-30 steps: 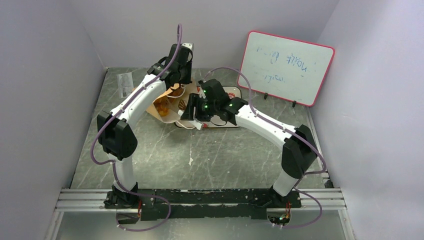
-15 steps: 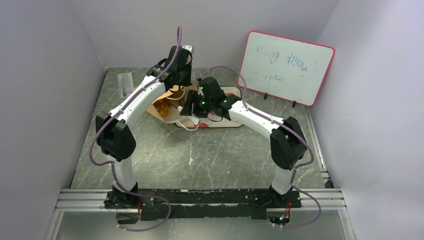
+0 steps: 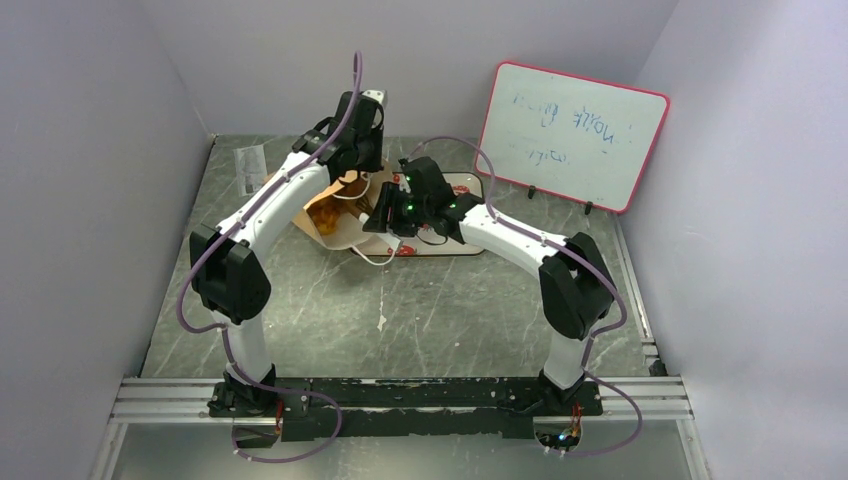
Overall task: Take the fake bread out of the paper bag
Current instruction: Take out the fake bread from the paper bag.
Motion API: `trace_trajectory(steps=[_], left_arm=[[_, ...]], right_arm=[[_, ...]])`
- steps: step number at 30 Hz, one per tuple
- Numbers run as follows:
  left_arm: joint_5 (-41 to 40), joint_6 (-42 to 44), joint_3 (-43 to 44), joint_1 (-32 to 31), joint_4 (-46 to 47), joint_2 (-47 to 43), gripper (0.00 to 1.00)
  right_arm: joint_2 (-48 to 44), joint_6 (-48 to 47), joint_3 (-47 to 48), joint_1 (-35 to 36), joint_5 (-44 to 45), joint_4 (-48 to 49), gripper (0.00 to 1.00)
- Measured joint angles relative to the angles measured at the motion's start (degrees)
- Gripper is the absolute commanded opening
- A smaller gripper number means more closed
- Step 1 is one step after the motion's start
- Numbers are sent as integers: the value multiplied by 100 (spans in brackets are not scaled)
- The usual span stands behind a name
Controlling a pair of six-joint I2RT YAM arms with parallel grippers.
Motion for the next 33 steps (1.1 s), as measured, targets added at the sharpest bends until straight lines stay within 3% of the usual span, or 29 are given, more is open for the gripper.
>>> trace_trajectory(steps=[6, 11, 14, 17, 19, 33], left_arm=[[2, -22, 0, 0, 0, 0, 7], [2, -35, 0, 0, 0, 0, 7], [2, -35, 0, 2, 0, 0, 7], [2, -35, 0, 0, 0, 0, 7], [2, -35, 0, 0, 2, 0, 7], [-68, -31, 57, 0, -15, 2, 7]], right_arm=[[-9, 9, 11, -4, 52, 20, 57], [37, 2, 131, -15, 42, 17, 58], [92, 2, 181, -48, 9, 20, 48], [131, 2, 197, -68, -15, 20, 11], [153, 11, 199, -81, 59, -28, 1], [-118, -22, -98, -175, 35, -203, 0]])
